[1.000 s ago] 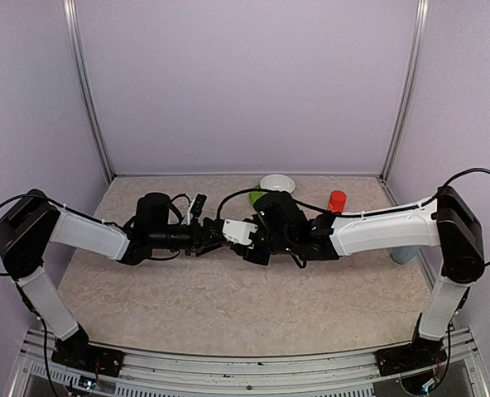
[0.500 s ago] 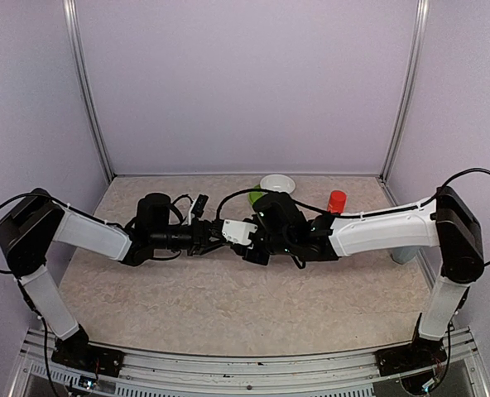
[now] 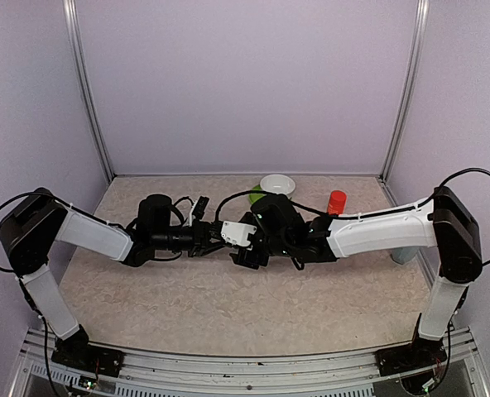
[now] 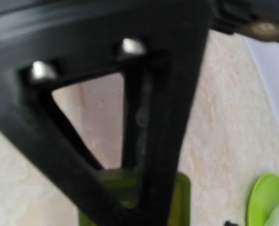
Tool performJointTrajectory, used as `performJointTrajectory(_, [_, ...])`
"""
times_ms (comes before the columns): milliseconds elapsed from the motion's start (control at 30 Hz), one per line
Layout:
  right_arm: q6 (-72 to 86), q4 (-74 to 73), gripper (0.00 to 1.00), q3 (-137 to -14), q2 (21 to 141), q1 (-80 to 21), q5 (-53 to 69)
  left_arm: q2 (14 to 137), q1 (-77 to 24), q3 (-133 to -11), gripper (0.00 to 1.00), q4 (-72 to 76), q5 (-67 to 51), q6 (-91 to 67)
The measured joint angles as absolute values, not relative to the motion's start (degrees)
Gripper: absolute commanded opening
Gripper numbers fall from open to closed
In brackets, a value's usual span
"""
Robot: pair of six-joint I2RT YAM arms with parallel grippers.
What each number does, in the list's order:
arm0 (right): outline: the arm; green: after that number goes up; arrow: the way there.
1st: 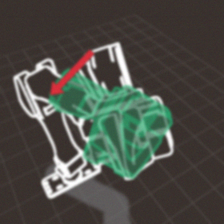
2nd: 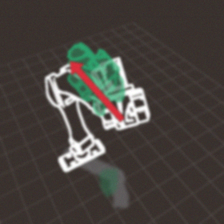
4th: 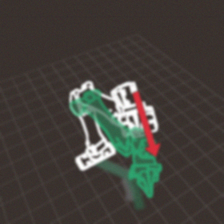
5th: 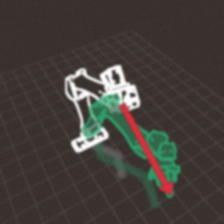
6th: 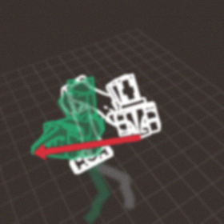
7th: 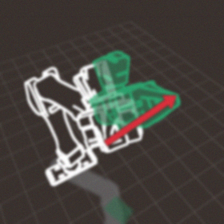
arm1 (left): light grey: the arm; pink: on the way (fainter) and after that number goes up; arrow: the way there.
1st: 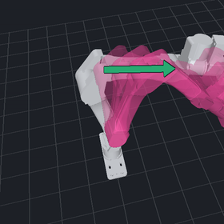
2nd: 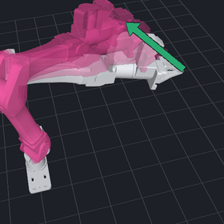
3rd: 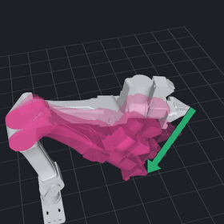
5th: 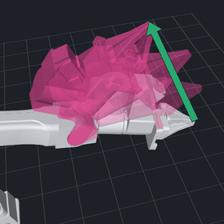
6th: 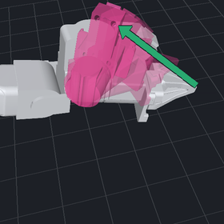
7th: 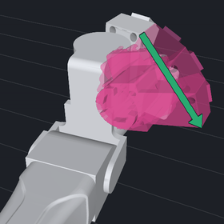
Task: Sort the pills into containers
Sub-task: Pass from the right arm to the left, then open the lid of the pill container from the compartment of the pill container.
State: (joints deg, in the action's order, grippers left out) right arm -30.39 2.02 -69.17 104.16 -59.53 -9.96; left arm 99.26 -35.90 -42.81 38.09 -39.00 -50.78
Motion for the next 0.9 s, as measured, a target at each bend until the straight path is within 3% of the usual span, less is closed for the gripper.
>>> performJointTrajectory(133, [-30.15, 1.30, 0.81, -69.41, 104.16, -59.53, -9.96, 99.26, -35.81, -42.81, 0.19, 37.65, -38.48, -50.59])
performJointTrajectory(400, [-30.87, -0.47, 0.67, -69.47, 103.26, -59.53, -11.27, 98.63, -35.29, -42.81, 0.19, 35.07, -35.88, -50.09])
performJointTrajectory(900, [-31.79, -1.06, 0.64, -71.64, 104.90, -60.27, -14.09, 98.08, -35.20, -42.78, 0.20, 33.78, -34.15, -48.90])
